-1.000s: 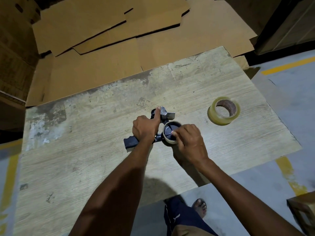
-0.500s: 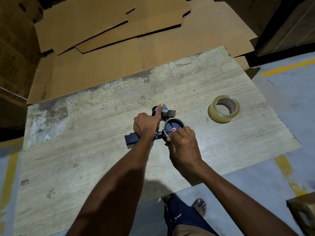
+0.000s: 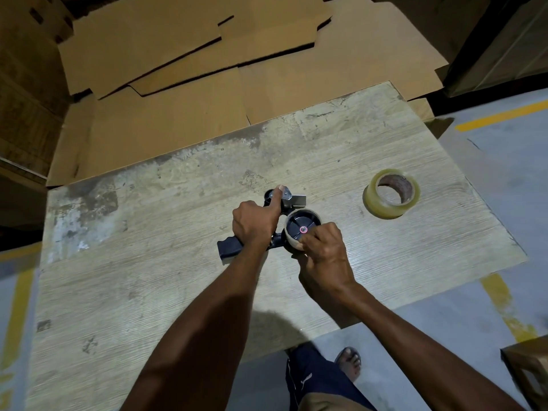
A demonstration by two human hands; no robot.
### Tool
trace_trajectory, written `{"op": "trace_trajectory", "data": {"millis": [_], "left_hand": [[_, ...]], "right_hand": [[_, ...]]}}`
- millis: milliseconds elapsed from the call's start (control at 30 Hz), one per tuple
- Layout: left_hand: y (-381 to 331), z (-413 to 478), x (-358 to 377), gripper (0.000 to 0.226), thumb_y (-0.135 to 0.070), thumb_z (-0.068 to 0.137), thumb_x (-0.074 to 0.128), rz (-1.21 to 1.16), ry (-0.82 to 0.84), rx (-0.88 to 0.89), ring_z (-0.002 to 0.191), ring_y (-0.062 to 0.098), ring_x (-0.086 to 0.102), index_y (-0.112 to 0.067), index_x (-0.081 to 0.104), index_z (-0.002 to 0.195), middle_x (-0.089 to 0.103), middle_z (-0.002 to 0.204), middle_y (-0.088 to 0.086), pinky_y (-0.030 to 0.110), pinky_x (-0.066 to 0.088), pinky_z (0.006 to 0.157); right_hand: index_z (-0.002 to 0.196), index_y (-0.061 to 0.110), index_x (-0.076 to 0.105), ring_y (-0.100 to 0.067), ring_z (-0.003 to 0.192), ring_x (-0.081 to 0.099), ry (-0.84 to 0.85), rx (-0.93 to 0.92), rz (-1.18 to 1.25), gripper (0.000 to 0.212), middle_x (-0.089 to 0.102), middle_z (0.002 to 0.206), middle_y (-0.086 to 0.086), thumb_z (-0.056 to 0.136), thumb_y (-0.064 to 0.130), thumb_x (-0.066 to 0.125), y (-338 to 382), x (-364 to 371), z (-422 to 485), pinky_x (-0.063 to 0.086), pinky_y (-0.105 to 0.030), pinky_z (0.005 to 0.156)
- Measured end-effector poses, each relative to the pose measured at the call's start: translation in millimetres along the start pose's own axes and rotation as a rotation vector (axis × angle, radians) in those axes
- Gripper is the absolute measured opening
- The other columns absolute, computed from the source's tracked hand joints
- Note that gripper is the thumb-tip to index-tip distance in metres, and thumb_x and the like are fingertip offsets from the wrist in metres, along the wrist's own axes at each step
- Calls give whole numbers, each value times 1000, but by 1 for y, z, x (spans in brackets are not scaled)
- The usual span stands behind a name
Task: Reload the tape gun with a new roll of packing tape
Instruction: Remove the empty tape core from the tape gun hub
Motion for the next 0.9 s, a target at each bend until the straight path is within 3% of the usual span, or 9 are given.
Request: {"op": "trace_trajectory", "data": {"millis": [200,367,500,600,667,767,900], "left_hand": [[-1,-1,0,99,-102,66,39,11,2,11,82,29,58,-6,63,71,63,82,9,40,52,73],[-5,-6,-1,96,-100,71,37,47,9,37,74,28,57,-7,61,67,61,75,8,36,46,65],[-5,-7,-4,94,-99,71,41,18,-3,37,70,28,57,-7,59,63,58,69,7,35,43,62],[-5,-8,-3,96,-101,68,38,23,-4,34,75,30,58,-7,60,66,62,75,9,36,45,64],[-5,-6,-3,96,-101,68,37,30,-11,30,74,29,58,-7,60,66,62,75,9,35,44,62],[-3,-7,-2,96,-101,68,38,37,-8,27,72,28,57,-8,59,65,61,74,8,35,42,62],[-3,-6,-1,94,-100,69,39,28,2,15,79,26,52,-8,58,68,59,78,6,36,41,68]], "right_hand": [[85,5,73,-28,86,54,58,22,38,31,62,86,-7,63,-13,87,-2,6,-3,29,-23,77],[85,9,75,-25,85,55,91,-20,34,12,67,84,-6,80,4,85,-13,-5,5,47,-36,74],[93,9,80,-23,84,61,-131,183,65,7,76,89,-4,86,9,84,-39,-29,22,40,-22,80],[100,8,83,-25,83,71,-198,358,143,16,81,98,-9,85,13,85,-56,-23,36,50,-26,79],[101,8,83,-19,78,72,-173,420,243,17,81,97,-9,85,14,86,-59,-13,44,56,-25,75],[102,11,84,-21,76,72,-116,389,223,15,78,88,-9,88,10,82,-54,-2,48,49,-13,73],[109,8,82,-30,79,67,-12,322,72,21,71,84,-13,89,3,76,-51,11,50,45,-28,68]]}}
Point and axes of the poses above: each hand's wrist, its own z-axis towards the middle knuckle, its own x-axis out of the palm, y = z × x, the point moved 9 cm from there along z, towards the middle knuckle
